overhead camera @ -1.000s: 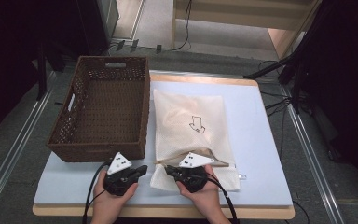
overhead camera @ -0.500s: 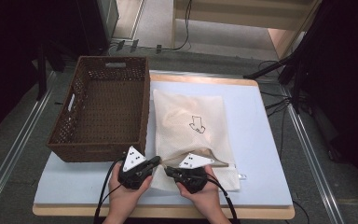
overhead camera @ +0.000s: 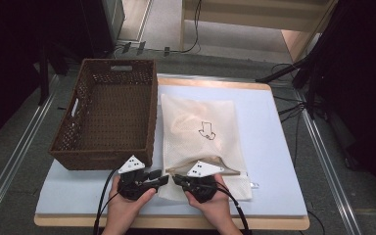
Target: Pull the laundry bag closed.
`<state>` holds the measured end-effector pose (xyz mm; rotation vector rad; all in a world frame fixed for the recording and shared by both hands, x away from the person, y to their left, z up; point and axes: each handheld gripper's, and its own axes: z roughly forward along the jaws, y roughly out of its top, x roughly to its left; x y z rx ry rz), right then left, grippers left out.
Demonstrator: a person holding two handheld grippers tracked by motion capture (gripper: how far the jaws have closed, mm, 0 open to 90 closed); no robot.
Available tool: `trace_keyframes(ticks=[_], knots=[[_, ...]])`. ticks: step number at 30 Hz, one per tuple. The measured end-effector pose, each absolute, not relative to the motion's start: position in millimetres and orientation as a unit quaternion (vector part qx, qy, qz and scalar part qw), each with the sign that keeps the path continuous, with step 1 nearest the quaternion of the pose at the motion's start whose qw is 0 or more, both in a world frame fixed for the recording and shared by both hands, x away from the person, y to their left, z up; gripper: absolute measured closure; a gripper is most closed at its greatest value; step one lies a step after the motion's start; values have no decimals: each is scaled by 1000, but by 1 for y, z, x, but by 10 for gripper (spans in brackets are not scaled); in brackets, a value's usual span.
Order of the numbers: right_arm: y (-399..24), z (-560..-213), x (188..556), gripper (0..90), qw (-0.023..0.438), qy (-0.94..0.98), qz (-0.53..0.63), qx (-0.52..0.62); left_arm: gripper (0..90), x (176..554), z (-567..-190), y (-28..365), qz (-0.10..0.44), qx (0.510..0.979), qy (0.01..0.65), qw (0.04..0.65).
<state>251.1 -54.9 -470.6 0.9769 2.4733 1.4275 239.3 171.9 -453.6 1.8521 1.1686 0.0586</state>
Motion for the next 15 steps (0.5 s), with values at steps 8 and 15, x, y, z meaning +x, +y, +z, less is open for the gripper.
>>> trace_keyframes(ticks=[8, 15], knots=[[-56, -470, 251, 885, 63, 817, 476, 319, 616, 244, -472, 179, -41, 724, 499, 475], [-56, -472, 251, 856, 62, 820, 473, 317, 823, 244, -473, 178, -44, 722, 490, 486]])
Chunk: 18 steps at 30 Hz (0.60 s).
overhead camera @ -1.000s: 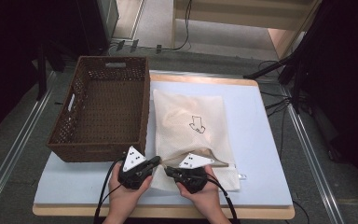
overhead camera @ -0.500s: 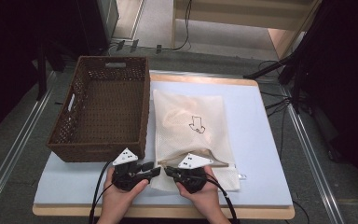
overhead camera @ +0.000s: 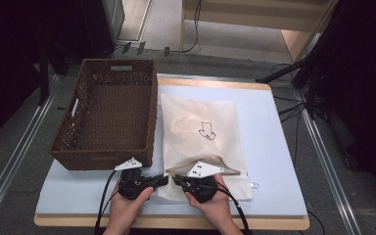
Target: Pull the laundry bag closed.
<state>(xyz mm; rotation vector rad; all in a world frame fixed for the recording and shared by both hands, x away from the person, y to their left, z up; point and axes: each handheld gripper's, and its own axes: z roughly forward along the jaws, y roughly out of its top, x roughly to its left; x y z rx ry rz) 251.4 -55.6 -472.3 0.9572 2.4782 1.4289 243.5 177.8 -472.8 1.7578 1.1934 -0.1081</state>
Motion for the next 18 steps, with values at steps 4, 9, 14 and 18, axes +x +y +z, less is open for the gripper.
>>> trace_keyframes(ticks=[4, 9, 14, 18], knots=[[-57, -471, 255, 662, 39, 821, 484, 301, 853, 241, -473, 175, -21, 734, 484, 476], [-66, -463, 263, 638, 1, 790, 516, 331, 853, 237, -470, 170, 23, 752, 470, 461], [-67, -461, 271, 645, -43, 748, 540, 384, 855, 231, -467, 165, 70, 766, 453, 451], [-64, -463, 276, 697, -63, 732, 536, 415, 855, 229, -466, 164, 88, 771, 446, 447]])
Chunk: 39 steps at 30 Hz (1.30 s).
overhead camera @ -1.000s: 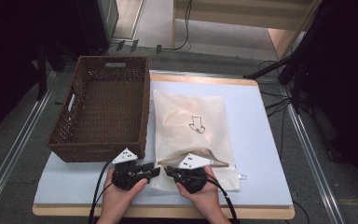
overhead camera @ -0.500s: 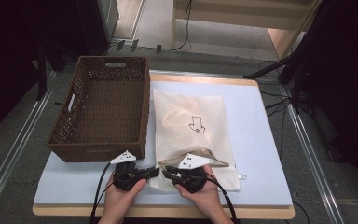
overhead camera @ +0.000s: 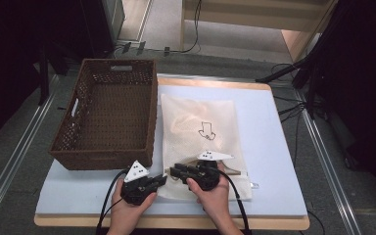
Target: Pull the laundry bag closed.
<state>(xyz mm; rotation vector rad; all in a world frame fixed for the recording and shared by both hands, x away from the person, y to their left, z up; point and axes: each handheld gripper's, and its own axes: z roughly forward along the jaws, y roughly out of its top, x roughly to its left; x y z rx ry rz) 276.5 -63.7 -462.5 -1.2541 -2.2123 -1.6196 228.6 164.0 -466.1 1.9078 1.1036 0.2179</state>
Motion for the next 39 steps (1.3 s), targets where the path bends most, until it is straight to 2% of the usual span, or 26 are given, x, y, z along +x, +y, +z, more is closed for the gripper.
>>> trace_keyframes(ticks=[9, 11, 14, 18, 20, 24, 28, 32, 34, 36, 39], knots=[[-61, -466, 277, 849, 116, -724, -536, -419, 855, 226, -466, 161, 115, 779, 436, 436], [-59, -467, 276, 869, 114, -729, -529, -420, 856, 226, -466, 160, 120, 781, 434, 432], [-60, -467, 276, 864, 112, -729, -527, -421, 856, 225, -465, 159, 129, 786, 428, 426], [-61, -467, 279, 796, 112, -723, -532, -426, 857, 224, -465, 158, 133, 790, 423, 424], [-64, -466, 281, 796, 113, -719, -535, -429, 857, 224, -465, 159, 133, 790, 422, 424], [-65, -466, 282, 806, 117, -712, -542, -431, 858, 224, -465, 158, 135, 790, 421, 424], [-60, -469, 281, 856, 121, -721, -531, -428, 857, 224, -466, 158, 133, 790, 425, 421], [-59, -470, 280, 878, 122, -730, -524, -422, 854, 227, -468, 162, 106, 776, 444, 435], [-60, -470, 280, 878, 119, -731, -525, -419, 826, 229, -468, 165, 93, 767, 455, 443], [-60, -469, 279, 878, 113, -730, -529, -418, 742, 231, -467, 170, 80, 757, 465, 453], [-62, -467, 278, 878, 106, -726, -539, -415, 682, 235, -465, 178, 47, 749, 467, 468]])
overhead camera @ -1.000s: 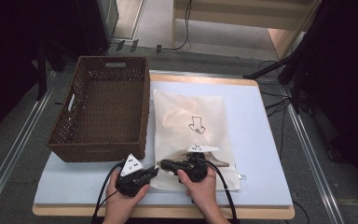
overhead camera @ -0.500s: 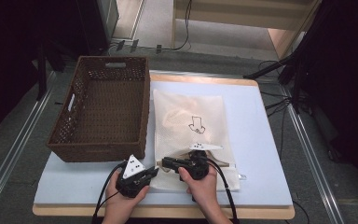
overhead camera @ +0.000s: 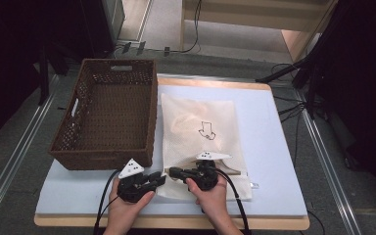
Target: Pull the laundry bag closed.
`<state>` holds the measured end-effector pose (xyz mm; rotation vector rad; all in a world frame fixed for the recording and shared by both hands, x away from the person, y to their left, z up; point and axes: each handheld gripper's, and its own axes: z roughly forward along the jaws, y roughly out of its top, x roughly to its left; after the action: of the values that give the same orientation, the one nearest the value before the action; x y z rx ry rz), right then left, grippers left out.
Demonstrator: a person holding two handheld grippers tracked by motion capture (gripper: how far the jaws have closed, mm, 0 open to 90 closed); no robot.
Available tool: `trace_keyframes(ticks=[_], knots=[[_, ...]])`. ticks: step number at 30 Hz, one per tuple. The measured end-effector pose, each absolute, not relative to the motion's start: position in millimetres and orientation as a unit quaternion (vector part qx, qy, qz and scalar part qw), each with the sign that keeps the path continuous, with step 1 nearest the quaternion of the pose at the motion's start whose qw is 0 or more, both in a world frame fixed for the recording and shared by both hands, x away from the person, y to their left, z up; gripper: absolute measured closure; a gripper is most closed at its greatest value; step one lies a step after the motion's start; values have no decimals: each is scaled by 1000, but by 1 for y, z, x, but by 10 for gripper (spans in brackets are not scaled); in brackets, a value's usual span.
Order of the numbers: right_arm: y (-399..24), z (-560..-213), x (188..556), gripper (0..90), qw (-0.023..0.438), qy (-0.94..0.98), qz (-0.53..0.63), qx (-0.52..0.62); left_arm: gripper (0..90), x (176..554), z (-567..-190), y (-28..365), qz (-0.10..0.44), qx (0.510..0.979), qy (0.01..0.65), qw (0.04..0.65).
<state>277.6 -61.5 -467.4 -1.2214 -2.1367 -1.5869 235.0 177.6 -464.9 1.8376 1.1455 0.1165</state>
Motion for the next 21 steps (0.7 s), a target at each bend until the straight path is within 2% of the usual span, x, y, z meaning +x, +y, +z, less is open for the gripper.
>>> trace_keyframes(ticks=[6, 16, 21], knots=[[-62, -466, 276, 878, 97, -729, -538, -413, 605, 238, -461, 188, 28, 723, 474, 502], [-60, -466, 274, 878, 91, -728, -543, -408, 694, 245, -470, 179, 3, 726, 478, 494], [-60, -468, 274, 878, 91, -729, -541, -410, 833, 244, -473, 178, 9, 728, 470, 499]])
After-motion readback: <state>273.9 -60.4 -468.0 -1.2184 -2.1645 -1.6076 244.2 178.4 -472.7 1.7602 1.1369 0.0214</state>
